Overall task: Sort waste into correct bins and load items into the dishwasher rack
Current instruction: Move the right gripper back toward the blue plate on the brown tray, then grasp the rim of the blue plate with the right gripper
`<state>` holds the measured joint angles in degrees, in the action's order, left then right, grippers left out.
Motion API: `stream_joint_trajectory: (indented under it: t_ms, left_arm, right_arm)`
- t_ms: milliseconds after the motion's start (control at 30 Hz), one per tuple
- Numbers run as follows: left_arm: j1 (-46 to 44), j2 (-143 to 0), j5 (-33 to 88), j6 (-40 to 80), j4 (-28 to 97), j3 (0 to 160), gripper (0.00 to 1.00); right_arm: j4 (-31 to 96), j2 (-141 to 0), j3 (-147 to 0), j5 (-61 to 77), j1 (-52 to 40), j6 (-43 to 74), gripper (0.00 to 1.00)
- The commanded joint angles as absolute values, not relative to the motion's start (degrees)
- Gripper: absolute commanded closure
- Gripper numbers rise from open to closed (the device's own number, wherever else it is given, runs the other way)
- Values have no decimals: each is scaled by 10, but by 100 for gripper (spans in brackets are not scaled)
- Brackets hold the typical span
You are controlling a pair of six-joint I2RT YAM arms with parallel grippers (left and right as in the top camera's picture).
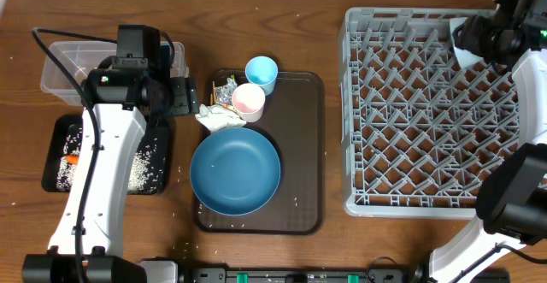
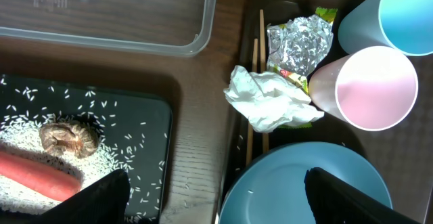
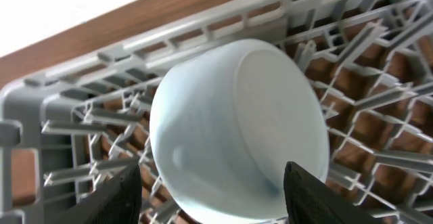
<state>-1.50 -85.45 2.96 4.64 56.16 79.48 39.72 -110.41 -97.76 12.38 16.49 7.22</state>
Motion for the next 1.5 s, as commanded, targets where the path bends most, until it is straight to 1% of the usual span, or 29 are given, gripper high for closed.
stream_joint_trajectory:
  t_ms: [0,167,233,400,500,633,700,1000,1233,1367,1433,1467]
  left_arm:
    - [-13,-857,23,48,563,797,16]
    - [-13,-857,23,48,563,797,16]
    - [-13,-857,23,48,563,797,16]
    - [-13,-857,23,48,563,797,16]
    - [-13,-857,23,48,563,797,16]
    - [-13,-857,23,48,563,797,16]
    - [-13,-857,23,48,563,797,16]
    - [-13,-857,23,48,560,797,16]
    - [-13,-857,23,48,560,797,16]
    - [-13,-857,23,48,560,797,16]
    - [-13,-857,23,48,560,797,16]
    - [-12,-857,23,48,561,797,16]
  right_arm:
    - [406,-1117,-978,171,153,33,39]
    - [416,-1116,-978,214,139,3,35]
    - [420,-1116,-978,215,134,1,32]
    - [423,-1101,-978,233,125,2,30]
    - [423,-1076,-978,241,120,2,25]
    - [432,-1035,-978,240,106,1,11]
    - [438,-1016,-978,240,93,1,1]
    - [488,-999,-978,238,0,1,1]
    - [500,-1025,-977,279,-94,1,1]
    - [504,-1058,-977,262,-156,-4,1]
    - [506,-1076,-977,259,-178,-3,7]
    - [507,-1089,-977,259,-194,-3,9]
